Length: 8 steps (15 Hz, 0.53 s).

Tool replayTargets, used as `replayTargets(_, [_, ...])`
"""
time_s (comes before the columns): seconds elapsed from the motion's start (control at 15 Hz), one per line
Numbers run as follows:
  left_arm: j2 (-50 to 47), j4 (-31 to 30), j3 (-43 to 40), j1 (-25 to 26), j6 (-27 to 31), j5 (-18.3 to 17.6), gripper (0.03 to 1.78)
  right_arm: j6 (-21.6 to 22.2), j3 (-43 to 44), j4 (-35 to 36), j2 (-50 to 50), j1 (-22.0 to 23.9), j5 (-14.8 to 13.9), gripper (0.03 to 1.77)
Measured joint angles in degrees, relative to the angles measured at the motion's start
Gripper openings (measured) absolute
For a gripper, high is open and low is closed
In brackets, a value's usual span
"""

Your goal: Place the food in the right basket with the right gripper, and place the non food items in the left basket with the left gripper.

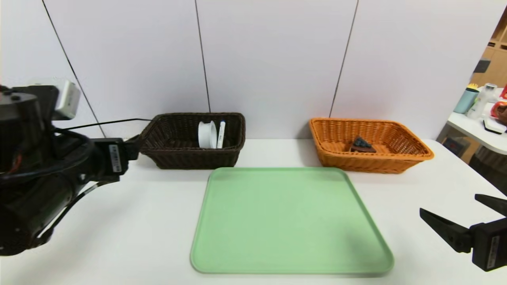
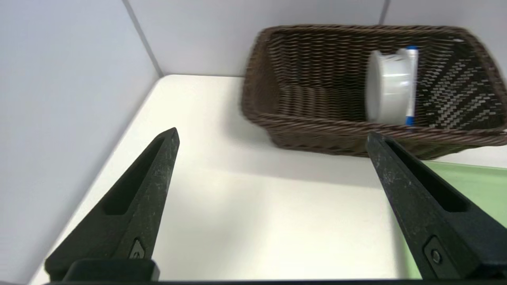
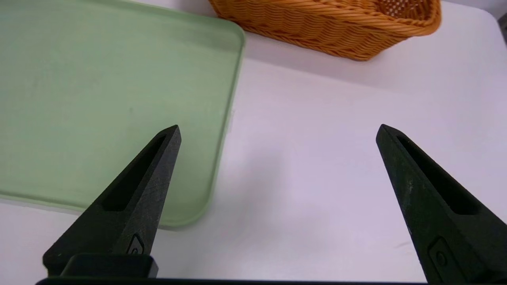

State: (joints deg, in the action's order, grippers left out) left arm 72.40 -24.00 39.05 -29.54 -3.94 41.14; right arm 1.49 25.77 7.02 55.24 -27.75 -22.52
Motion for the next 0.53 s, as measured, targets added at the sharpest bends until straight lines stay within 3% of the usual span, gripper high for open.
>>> replayTargets(0.33, [-14.3,-0.1,-8.9,12.0,3.3,-0.5,1.68,-2.3,-3.0,-0.7,-7.2,8.6,0.1,1.70])
replayTargets(0.53, [-22.9,-0.1,-14.4,18.5,4.4,-2.9,1.69,-4.6,-5.9,0.0,-12.1,14.2,0.3,1.70])
